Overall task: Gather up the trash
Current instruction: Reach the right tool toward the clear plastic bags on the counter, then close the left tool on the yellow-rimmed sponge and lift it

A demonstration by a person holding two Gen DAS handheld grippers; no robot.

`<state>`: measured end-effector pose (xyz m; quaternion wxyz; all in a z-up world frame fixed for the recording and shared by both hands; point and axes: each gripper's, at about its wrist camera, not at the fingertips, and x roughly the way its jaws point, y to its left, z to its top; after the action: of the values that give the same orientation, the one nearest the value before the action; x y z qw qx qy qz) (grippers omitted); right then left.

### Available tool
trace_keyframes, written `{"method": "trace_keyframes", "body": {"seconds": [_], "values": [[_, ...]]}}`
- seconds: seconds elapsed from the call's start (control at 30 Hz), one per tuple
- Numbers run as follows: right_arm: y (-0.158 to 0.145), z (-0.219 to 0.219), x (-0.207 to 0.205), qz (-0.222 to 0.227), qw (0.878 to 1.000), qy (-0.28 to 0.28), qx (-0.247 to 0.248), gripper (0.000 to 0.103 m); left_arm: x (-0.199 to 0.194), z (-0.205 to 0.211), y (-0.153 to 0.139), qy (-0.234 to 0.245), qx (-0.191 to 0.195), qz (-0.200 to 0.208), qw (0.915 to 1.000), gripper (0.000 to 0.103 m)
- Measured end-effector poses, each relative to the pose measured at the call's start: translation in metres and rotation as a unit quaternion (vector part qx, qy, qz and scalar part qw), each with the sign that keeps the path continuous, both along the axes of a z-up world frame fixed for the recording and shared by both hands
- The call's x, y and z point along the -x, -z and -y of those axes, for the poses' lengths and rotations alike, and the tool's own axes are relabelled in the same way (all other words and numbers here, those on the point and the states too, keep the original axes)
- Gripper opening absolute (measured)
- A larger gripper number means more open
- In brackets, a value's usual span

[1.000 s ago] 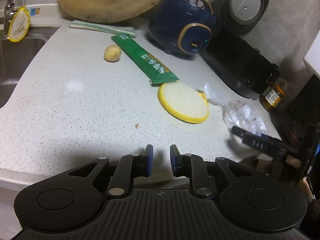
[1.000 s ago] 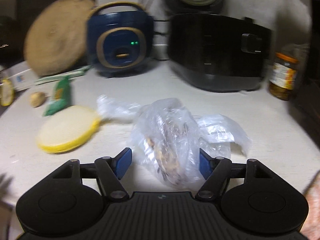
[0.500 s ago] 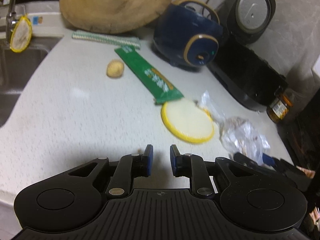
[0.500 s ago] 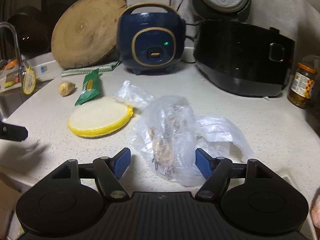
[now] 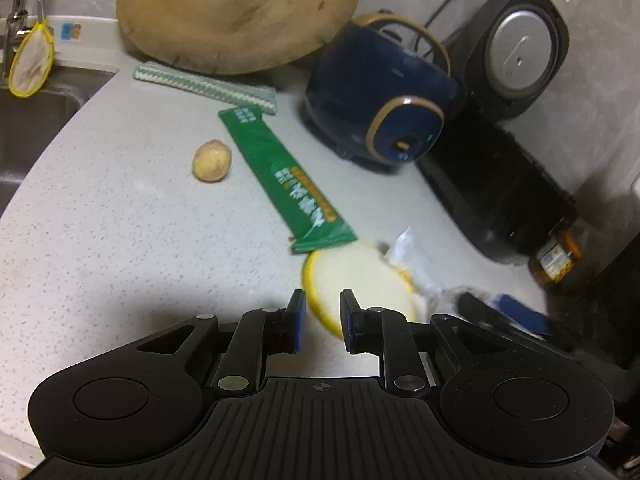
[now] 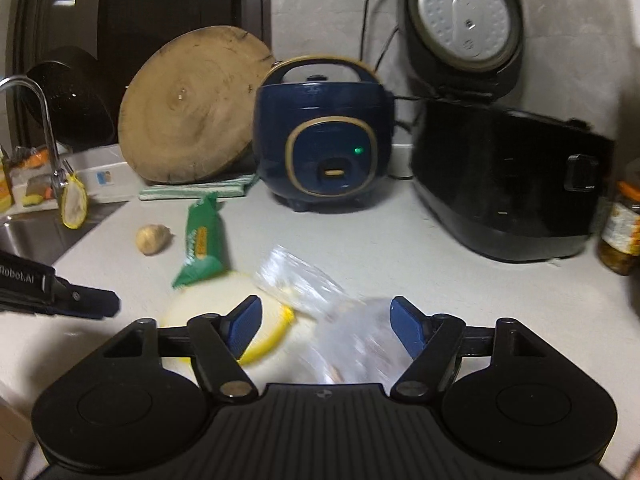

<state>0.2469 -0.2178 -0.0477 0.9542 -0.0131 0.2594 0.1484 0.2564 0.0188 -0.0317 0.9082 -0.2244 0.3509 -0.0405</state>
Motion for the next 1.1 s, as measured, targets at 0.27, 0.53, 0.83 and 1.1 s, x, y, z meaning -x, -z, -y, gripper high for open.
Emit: {"method": "trace_keyframes", "body": {"seconds": [0.27,0.53,0.83,1.1], "values": [[0.008,-0.038,-0.047,-0.028,0.999,-0.037,0.021,0.042,0.036,-0.046,-0.006,-0.078,0.001,0.003,0.9969,0.021],[0.027,-0.04,-0.093,-0.112,0.993,-0.039,-0.02,0.035,0.068,-0.082,-0.001,-0.137,0.026,-0.002,0.9902,0.021],[0.027,-0.052,-0.028,-0.115,0.984,-0.133,-0.02,0.035,0.066,-0.069,0.012,-0.107,0.039,-0.016,0.9934,0.021],[0.027,-0.095,0.008,-0.116,0.967,-0.226,-0.03,0.035,0.087,-0.066,0.009,-0.082,0.026,-0.02,0.9961,0.021]]}}
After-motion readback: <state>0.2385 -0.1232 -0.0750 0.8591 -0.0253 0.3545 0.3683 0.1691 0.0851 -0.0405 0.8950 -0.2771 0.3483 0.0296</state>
